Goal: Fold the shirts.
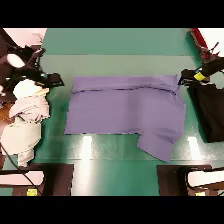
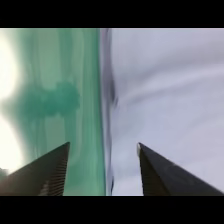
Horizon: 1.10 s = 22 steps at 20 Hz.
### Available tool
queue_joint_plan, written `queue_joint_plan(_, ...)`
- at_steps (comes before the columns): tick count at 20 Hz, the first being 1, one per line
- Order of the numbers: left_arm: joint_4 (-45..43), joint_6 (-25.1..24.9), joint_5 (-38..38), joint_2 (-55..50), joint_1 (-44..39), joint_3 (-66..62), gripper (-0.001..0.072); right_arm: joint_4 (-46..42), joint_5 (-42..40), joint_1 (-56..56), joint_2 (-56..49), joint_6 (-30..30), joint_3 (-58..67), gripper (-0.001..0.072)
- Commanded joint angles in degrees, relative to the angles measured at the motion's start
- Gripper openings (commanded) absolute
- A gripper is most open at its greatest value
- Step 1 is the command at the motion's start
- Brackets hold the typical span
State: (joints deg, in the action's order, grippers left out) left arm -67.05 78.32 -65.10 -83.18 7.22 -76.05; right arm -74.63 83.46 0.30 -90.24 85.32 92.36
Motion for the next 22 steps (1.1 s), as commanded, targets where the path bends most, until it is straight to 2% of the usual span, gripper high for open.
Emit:
queue_joint_plan(1,1.33,-1.81,-6.23,8.92,3.28,9.09,0.0488,11.58,2.38,-2.56,9.51,-3.1,-9.01,0.0409)
queue_joint_plan(5,4.76,-3.74,-5.07,20.15,3.28,30.25,0.0487,13.64,-2.1,-2.54,17.49,-4.85,-20.39,0.0409)
queue_joint_plan(8,4.92,-3.82,-4.35,22.47,3.28,39.04,0.0488,13.64,-3.98,-2.56,21.2,-4.85,-24.63,0.0409)
queue_joint_plan(12,8.52,-4.17,-1.07,22.47,3.1,43.89,0.0487,13.62,-3.98,-2.54,24.55,-4.85,-25.99,0.0409)
queue_joint_plan(15,12.66,-6.8,-0.35,22.14,3.1,44.92,0.0487,13.25,-3.72,-2.56,26.75,-4.85,-25.99,0.0409)
queue_joint_plan(19,12.37,-6.75,-0.09,21.64,3.1,44.92,0.0486,13.03,-1.92,-2.56,27.85,-4.85,-26.03,0.0409)
queue_joint_plan(20,12.66,-6.78,0.13,21.64,3.1,44.92,0.0399,12.46,-0.94,-2.56,27.78,-4.83,-26.03,0.0409)
queue_joint_plan(21,12.92,-6.86,0.31,21.64,3.1,44.92,0.0151,10.86,0.11,-2.56,27.78,-4.81,-26.05,0.0409)
queue_joint_plan(22,13.64,-7.37,0.92,21.64,3.1,44.85,0.0024,9.09,1.16,-2.64,27.78,-4.74,-26.05,0.0409)
